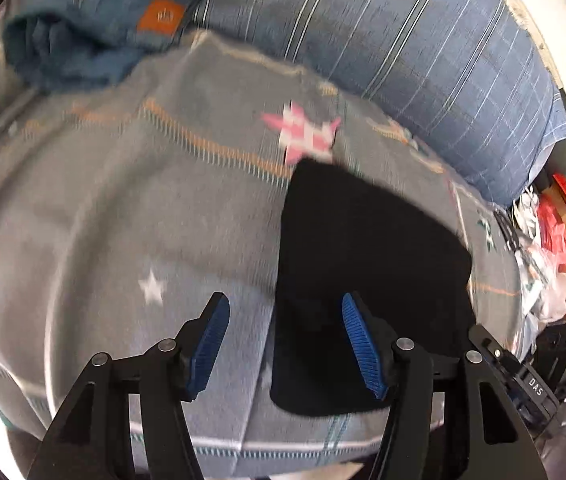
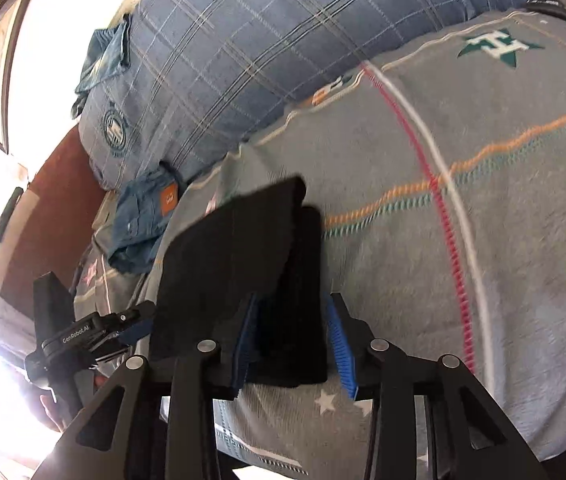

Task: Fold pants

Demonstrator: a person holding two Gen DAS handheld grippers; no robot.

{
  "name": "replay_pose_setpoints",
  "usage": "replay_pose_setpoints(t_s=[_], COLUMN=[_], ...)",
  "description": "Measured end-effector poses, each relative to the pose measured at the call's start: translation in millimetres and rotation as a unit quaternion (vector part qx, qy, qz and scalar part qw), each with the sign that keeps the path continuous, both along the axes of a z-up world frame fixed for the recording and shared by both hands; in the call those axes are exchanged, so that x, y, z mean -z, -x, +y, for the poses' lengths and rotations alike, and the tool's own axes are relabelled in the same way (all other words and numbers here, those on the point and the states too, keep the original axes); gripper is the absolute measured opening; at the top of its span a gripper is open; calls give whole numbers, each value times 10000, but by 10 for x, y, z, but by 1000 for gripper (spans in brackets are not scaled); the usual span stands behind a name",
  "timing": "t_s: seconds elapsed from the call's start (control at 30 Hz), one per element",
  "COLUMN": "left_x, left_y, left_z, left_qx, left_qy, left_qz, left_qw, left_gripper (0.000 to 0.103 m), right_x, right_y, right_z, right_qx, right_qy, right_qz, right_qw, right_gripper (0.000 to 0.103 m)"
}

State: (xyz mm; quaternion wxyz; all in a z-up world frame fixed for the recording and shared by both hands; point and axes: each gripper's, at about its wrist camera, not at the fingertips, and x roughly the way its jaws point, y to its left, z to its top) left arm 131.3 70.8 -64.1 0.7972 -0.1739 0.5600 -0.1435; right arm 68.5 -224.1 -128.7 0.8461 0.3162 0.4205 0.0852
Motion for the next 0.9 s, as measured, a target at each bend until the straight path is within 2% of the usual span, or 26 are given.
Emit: replay_pose_setpoints(t_s=[0.07, 0.13, 0.17, 0.23, 0.27, 0.3, 0.33, 0.37, 0.4, 0.47, 0.53, 0.6, 0.67, 0.73, 0.83, 0.9], left_x=[-28, -77, -72, 12, 70, 86, 72, 43, -9, -126, -246, -297, -249, -156, -37, -28], left_y=[52, 156, 210, 283, 292, 301, 299, 287, 286, 282, 250, 201, 168, 153, -4, -62], left_z=[-37, -103, -153, -250, -271, -238, -211, -187, -149, -52, 66, 188, 287, 304, 297, 265], left_qx=[104, 286, 369, 477, 522, 471, 454, 500, 546, 520, 419, 243, 51, -35, -60, -42], left_qy=[71, 96, -58, -628, -727, -597, -501, -448, -450, -450, -371, -248, -112, -26, -42, 52], left_qz=[49, -40, -125, -388, -418, -408, -357, -322, -343, -485, -660, -678, -512, -320, -150, -140], left_qw=[9999, 9995, 9992, 9961, 9951, 9963, 9971, 9972, 9969, 9964, 9963, 9971, 9986, 9995, 9999, 9999], left_gripper=[53, 52, 52, 56, 58, 58, 58, 56, 54, 51, 53, 59, 59, 59, 59, 60], right_x=[-36, -237, -317, -313, -236, -111, -26, -18, -40, -142, -227, -262, -239, -214, -97, -2], right_y=[-16, 57, 100, 125, 123, 118, 125, 165, 186, 238, 249, 217, 169, 106, -33, -136], right_z=[121, 301, 381, 479, 496, 488, 445, 366, 294, 158, 25, -86, -99, -42, 4, -28], right_qx=[-246, -501, -638, -834, -881, -886, -896, -791, -681, -419, -152, -18, -39, -96, -54, 16], right_qy=[181, 661, 827, 1048, 1204, 1400, 1353, 1097, 909, 839, 873, 538, 252, 187, 179, -52], right_qz=[-57, -416, -563, -511, -388, -198, -134, -223, -149, -264, -317, -326, -276, -241, -124, -12], right_qw=[9995, 9957, 9929, 9897, 9880, 9860, 9867, 9906, 9934, 9952, 9956, 9980, 9993, 9995, 9997, 10000], right_gripper=[12, 12, 12, 12, 12, 13, 13, 15, 17, 23, 23, 23, 32, 37, 39, 43])
